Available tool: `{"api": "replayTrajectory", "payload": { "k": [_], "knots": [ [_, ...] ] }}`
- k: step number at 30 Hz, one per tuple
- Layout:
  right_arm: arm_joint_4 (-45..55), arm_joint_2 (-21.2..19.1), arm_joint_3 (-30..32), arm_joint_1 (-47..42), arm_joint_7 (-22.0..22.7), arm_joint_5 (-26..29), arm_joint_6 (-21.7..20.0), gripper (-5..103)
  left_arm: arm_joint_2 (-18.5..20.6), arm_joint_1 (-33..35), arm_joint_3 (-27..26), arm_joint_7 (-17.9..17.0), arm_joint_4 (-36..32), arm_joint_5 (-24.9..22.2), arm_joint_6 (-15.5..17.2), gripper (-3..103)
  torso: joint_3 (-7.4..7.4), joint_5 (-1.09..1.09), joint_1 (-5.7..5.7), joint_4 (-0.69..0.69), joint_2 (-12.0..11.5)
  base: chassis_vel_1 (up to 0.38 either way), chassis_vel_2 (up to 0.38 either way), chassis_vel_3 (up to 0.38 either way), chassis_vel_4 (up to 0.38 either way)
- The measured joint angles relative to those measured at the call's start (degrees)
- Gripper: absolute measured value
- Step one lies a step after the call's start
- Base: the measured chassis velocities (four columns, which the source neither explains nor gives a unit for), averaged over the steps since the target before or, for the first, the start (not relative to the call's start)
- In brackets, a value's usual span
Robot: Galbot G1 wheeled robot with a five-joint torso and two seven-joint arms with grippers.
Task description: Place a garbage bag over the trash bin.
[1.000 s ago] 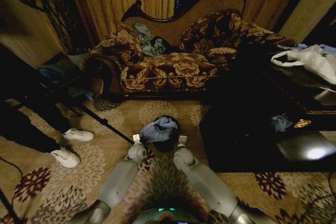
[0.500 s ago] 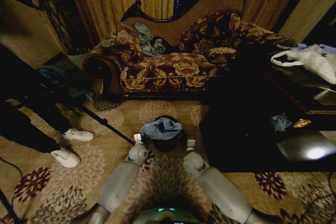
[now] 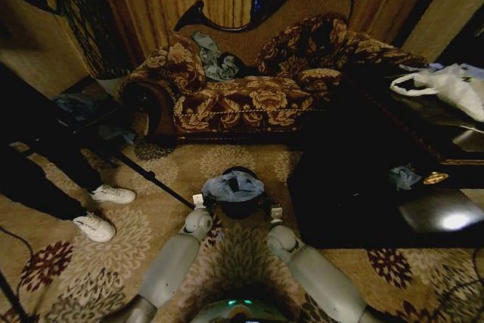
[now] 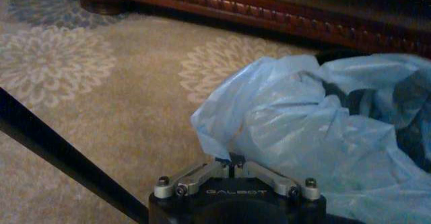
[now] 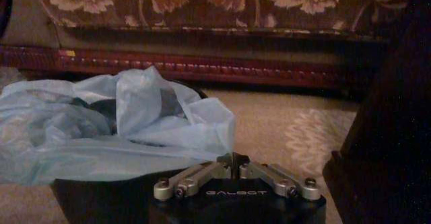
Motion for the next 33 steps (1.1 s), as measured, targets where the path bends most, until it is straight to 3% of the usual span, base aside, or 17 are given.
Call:
{"api": "replayTrajectory", "payload": {
  "k": [14,24,26,29,33],
  "knots": [
    [-3.3,1.5,0.0,0.9,-0.4,0.5,-0.3,0,0.1,-0.2,1.4,3.2,3.4,1.0,0.3,0,0.0,-0.01,0.0,0.0,0.0,0.0,0.0,0.0,0.0],
    [-1.5,1.3,0.5,0.8,0.8,0.8,-0.6,-1,0.2,0.1,1.0,3.4,2.9,1.7,0.0,0,0.0,0.0,0.0,0.01,0.0,0.0,0.0,0.0,0.0],
    [1.3,0.6,1.9,0.0,2.5,1.5,-1.2,9,0.3,0.5,0.9,3.2,2.1,1.8,-0.1,0,0.0,-0.01,0.0,0.01,0.0,0.0,0.0,0.0,0.0],
    [4.1,-0.2,3.3,-1.1,4.5,1.9,-1.3,15,0.3,0.6,0.8,3.2,1.7,1.8,-0.3,0,0.0,-0.01,0.0,0.0,0.0,0.0,0.0,0.0,0.0],
    [9.2,-0.6,3.8,-2.8,9.5,3.8,-1.1,31,0.2,0.7,0.7,2.9,1.6,2.2,-0.9,0,0.0,-0.01,0.0,-0.01,0.0,0.0,0.0,0.0,0.0]
  ]
}}
